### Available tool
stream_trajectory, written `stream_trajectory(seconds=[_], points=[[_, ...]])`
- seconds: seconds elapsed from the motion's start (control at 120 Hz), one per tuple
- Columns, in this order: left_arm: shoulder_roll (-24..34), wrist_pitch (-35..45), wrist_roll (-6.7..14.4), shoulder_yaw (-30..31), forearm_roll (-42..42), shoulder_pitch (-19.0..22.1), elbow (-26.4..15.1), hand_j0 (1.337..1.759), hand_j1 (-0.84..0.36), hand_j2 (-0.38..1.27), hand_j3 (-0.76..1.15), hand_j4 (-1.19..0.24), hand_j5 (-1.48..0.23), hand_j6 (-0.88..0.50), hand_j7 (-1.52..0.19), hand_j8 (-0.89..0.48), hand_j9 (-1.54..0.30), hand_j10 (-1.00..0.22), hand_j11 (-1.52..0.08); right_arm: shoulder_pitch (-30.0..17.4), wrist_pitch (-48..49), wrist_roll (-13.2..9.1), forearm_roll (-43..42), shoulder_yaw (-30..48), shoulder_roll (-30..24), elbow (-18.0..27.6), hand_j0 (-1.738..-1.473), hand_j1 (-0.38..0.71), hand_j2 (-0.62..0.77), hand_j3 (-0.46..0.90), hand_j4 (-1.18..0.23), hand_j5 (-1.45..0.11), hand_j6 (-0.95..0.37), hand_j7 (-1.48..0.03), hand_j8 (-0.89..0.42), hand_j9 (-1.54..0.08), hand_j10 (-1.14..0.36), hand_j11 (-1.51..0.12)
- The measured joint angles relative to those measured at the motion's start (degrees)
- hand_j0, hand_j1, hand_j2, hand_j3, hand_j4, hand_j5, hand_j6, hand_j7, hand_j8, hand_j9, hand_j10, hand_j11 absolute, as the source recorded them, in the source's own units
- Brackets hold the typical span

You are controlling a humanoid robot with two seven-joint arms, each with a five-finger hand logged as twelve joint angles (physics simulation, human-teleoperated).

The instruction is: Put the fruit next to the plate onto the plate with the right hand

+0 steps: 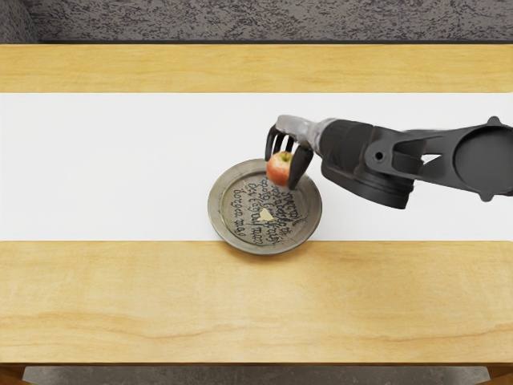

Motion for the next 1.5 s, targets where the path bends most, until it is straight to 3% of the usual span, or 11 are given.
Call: stream_trajectory(seconds=[0.408, 0.442, 0.542, 0.658, 0.875, 1.033, 1.142, 1.5], points=[[0.0, 0.0, 0.0, 0.0, 0.0, 0.1, 0.0, 1.658, 0.35, 0.00, 0.00, 0.00, 0.00, 0.00, 0.00, 0.00, 0.00, 0.00, 0.00, -4.0, -2.8, 0.0, -0.7, -2.5, 5.1, -3.5, -1.657, 0.24, 0.26, 0.00, -0.64, -1.12, -0.37, -1.04, -0.33, -1.11, -0.68, -1.13], [0.0, 0.0, 0.0, 0.0, 0.0, 0.1, 0.0, 1.658, 0.35, 0.00, 0.00, 0.00, 0.00, 0.00, 0.00, 0.00, 0.00, 0.00, 0.00, -4.0, -2.9, 0.0, -0.8, -2.4, 5.3, -3.7, -1.657, 0.24, 0.23, 0.00, -0.64, -1.06, -0.38, -0.99, -0.35, -1.05, -0.66, -1.07], [0.0, 0.0, 0.0, 0.0, 0.0, 0.0, 0.0, 1.658, 0.35, 0.00, 0.00, 0.00, 0.00, 0.00, 0.00, 0.00, 0.00, 0.00, 0.00, -4.1, -3.0, -0.1, -1.0, -2.1, 5.7, -4.8, -1.658, 0.03, 0.14, 0.00, -0.41, -0.67, -0.25, -0.63, -0.23, -0.67, -0.42, -0.68], [0.0, 0.0, 0.0, 0.0, 0.0, 0.1, 0.0, 1.658, 0.35, 0.00, 0.00, 0.00, 0.00, 0.00, 0.00, 0.00, 0.00, 0.00, 0.00, -3.9, -1.7, -0.1, -0.4, -0.9, 5.5, -5.0, -1.658, -0.12, 0.08, 0.00, -0.24, -0.39, -0.15, -0.37, -0.14, -0.39, -0.25, -0.40], [0.0, 0.0, 0.0, 0.0, 0.0, 0.1, 0.0, 1.658, 0.35, 0.00, 0.00, 0.00, 0.00, 0.00, 0.00, 0.00, 0.00, 0.00, 0.00, -4.7, 13.1, -0.1, 2.6, 10.4, -4.8, -1.8, -1.658, -0.25, 0.02, 0.00, -0.10, -0.16, -0.07, -0.15, -0.07, -0.16, -0.10, -0.16], [0.0, 0.0, 0.0, 0.0, 0.0, 0.1, 0.0, 1.658, 0.35, 0.00, 0.00, 0.00, 0.00, 0.00, 0.00, 0.00, 0.00, 0.00, 0.00, -12.2, 33.6, -0.1, 5.7, 24.3, -13.8, -1.0, -1.658, -0.29, 0.01, 0.00, -0.06, -0.09, -0.05, -0.09, -0.05, -0.09, -0.06, -0.09], [0.0, 0.0, 0.0, 0.0, 0.0, 0.0, 0.0, 1.658, 0.35, 0.00, 0.00, 0.00, 0.00, 0.00, 0.00, 0.00, 0.00, 0.00, 0.00, -15.5, 44.5, -0.1, 9.1, 29.7, -19.3, -0.9, -1.658, -0.30, 0.00, 0.00, -0.05, -0.07, -0.04, -0.07, -0.04, -0.07, -0.05, -0.07], [0.0, 0.0, 0.0, 0.0, 0.0, 0.1, 0.0, 1.658, 0.35, 0.00, 0.00, 0.00, 0.00, 0.00, 0.00, 0.00, 0.00, 0.00, 0.00, -18.1, 51.0, -0.1, 17.8, 34.2, -32.3, -1.4, -1.658, -0.31, 0.00, 0.00, -0.03, -0.04, -0.03, -0.04, -0.03, -0.04, -0.03, -0.04]])
